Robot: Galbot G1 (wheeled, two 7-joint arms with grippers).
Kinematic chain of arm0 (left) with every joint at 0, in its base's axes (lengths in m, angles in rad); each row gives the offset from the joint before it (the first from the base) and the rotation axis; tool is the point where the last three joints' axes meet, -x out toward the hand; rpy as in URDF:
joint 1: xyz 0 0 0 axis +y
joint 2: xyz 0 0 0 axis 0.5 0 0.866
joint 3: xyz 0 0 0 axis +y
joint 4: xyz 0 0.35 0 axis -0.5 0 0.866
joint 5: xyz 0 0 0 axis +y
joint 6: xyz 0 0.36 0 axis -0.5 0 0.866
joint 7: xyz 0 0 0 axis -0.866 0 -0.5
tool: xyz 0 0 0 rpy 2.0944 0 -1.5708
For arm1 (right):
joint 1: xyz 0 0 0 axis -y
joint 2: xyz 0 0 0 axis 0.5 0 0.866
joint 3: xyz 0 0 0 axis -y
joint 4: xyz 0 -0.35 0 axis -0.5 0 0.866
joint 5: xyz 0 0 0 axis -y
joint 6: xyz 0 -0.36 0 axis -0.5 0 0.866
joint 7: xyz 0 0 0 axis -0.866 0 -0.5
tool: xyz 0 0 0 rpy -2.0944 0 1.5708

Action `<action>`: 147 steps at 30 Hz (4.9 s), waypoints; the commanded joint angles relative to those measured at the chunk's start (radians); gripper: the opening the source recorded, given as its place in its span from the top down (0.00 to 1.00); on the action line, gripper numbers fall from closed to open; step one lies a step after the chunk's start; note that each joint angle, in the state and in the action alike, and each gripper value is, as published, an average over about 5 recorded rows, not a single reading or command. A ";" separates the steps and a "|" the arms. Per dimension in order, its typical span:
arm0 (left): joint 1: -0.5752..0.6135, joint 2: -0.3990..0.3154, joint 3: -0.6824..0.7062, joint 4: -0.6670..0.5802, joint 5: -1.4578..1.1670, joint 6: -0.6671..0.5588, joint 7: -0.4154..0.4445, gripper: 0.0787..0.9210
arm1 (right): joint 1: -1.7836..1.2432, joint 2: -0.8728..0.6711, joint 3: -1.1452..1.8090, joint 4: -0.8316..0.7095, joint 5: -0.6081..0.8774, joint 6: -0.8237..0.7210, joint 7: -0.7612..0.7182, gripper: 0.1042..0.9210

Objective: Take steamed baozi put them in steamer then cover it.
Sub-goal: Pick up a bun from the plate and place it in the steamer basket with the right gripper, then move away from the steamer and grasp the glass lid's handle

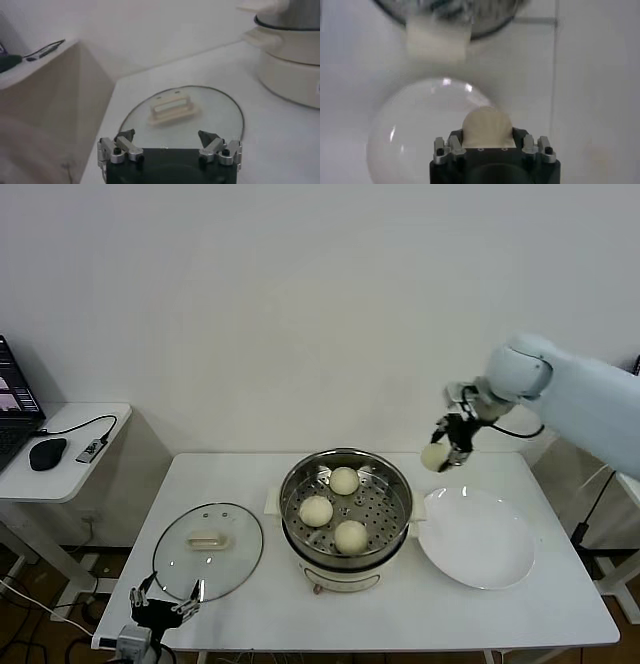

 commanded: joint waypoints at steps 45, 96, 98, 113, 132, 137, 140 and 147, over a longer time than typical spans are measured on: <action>0.005 -0.009 -0.026 -0.034 -0.022 0.001 0.005 0.12 | -0.135 0.234 -0.108 -0.029 0.038 -0.152 0.095 0.38; -0.059 -0.005 0.037 -0.003 -0.153 -0.087 -0.132 0.12 | -2.063 0.456 2.151 0.534 0.300 0.385 1.019 0.12; -0.071 -0.001 0.038 0.012 -0.103 -0.116 -0.134 0.12 | -2.109 0.516 2.164 0.529 0.297 0.413 1.023 0.12; -0.189 0.083 0.104 0.297 1.036 -0.400 -0.492 0.12 | -2.175 0.558 2.106 0.507 0.242 0.454 1.021 0.12; -0.204 0.191 0.183 0.426 1.049 -0.418 -0.350 0.12 | -2.149 0.581 2.095 0.541 0.215 0.449 1.012 0.12; -0.242 0.185 0.185 0.458 1.076 -0.383 -0.348 0.12 | -2.159 0.586 2.096 0.546 0.210 0.455 1.012 0.12; -0.264 0.179 0.183 0.468 1.080 -0.360 -0.356 0.12 | -2.160 0.589 2.097 0.547 0.207 0.458 1.012 0.12; -0.295 0.179 0.189 0.470 1.064 -0.318 -0.341 0.12 | -2.165 0.598 2.096 0.547 0.201 0.466 1.012 0.12</action>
